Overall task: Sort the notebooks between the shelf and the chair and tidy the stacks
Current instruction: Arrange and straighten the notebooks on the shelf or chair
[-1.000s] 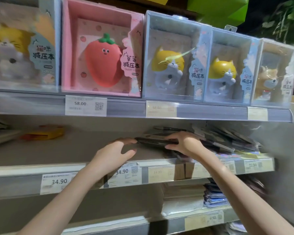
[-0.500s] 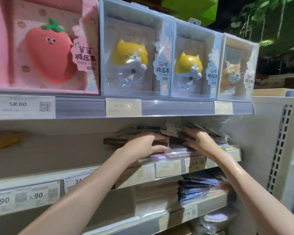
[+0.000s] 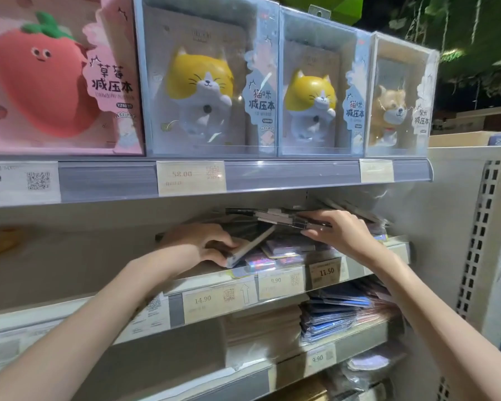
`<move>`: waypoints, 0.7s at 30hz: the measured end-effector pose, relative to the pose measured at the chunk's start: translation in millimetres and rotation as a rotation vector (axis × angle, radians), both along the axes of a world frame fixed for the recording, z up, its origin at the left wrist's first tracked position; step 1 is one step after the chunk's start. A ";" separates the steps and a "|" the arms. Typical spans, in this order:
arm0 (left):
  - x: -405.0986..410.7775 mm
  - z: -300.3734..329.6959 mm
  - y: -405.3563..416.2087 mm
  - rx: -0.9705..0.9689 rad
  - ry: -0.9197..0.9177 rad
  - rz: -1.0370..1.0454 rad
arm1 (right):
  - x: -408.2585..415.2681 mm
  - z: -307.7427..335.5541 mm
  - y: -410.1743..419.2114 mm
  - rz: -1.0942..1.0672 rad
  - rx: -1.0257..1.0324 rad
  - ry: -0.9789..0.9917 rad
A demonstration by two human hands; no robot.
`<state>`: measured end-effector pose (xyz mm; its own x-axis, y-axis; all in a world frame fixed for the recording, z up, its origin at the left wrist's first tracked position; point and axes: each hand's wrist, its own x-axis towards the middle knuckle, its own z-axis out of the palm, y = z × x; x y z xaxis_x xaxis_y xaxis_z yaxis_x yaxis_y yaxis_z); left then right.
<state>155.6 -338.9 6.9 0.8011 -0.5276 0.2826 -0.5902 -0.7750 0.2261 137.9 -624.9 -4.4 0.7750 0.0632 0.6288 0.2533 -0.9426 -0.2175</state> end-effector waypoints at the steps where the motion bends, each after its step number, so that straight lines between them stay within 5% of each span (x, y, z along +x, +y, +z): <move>1: 0.3 -2.1 10.4 -0.011 0.019 0.018 | -3.5 -0.7 3.3 0.013 -0.004 0.007; 21: -14.5 1.3 -1.8 0.016 0.123 0.160 | -18.7 -7.5 24.0 -0.024 -0.130 -0.068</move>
<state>141.1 -340.7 8.1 0.9029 -0.3949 0.1701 -0.4283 -0.8607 0.2754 119.2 -600.9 -11.9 0.7333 0.1293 0.6675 0.2404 -0.9676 -0.0767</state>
